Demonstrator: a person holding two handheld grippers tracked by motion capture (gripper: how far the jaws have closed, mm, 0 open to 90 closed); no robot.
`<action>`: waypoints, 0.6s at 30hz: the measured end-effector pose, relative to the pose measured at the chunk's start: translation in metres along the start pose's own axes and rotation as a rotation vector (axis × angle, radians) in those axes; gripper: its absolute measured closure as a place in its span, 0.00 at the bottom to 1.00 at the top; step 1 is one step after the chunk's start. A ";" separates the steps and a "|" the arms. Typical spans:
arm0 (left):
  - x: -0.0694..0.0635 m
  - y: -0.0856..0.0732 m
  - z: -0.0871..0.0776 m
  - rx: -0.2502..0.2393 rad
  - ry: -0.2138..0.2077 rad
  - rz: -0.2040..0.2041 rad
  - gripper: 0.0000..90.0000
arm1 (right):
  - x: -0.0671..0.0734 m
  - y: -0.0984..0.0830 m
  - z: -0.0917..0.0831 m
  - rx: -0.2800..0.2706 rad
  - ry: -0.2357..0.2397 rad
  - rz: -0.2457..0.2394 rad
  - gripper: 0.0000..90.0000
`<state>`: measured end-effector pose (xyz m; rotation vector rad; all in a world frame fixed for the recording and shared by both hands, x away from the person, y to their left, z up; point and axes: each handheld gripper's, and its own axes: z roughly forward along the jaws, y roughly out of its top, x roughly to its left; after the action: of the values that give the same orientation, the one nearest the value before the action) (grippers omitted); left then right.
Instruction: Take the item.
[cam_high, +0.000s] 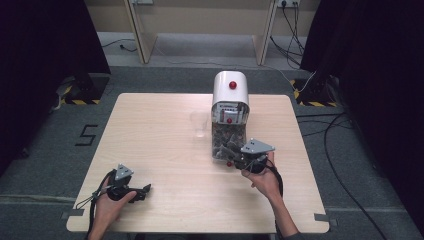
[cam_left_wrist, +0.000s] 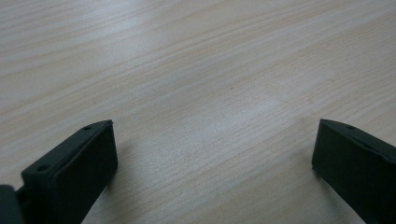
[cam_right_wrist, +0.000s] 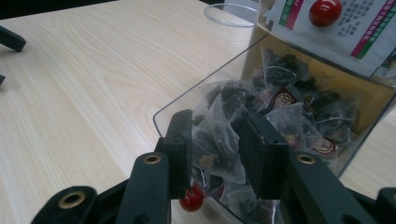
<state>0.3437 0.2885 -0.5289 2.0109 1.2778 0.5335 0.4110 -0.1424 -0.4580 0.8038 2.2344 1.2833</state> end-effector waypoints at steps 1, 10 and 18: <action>0.000 0.000 0.000 0.000 0.000 0.000 0.00 | 0.000 0.000 0.002 0.001 0.002 0.000 0.73; 0.000 0.000 0.000 0.000 0.000 0.000 0.00 | 0.000 0.004 0.025 0.028 0.013 0.012 0.73; 0.000 0.000 0.000 0.000 0.000 0.000 0.00 | -0.002 -0.002 0.038 0.074 -0.008 0.029 0.72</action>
<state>0.3437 0.2885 -0.5289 2.0107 1.2777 0.5336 0.4353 -0.1210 -0.4772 0.8704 2.2838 1.2143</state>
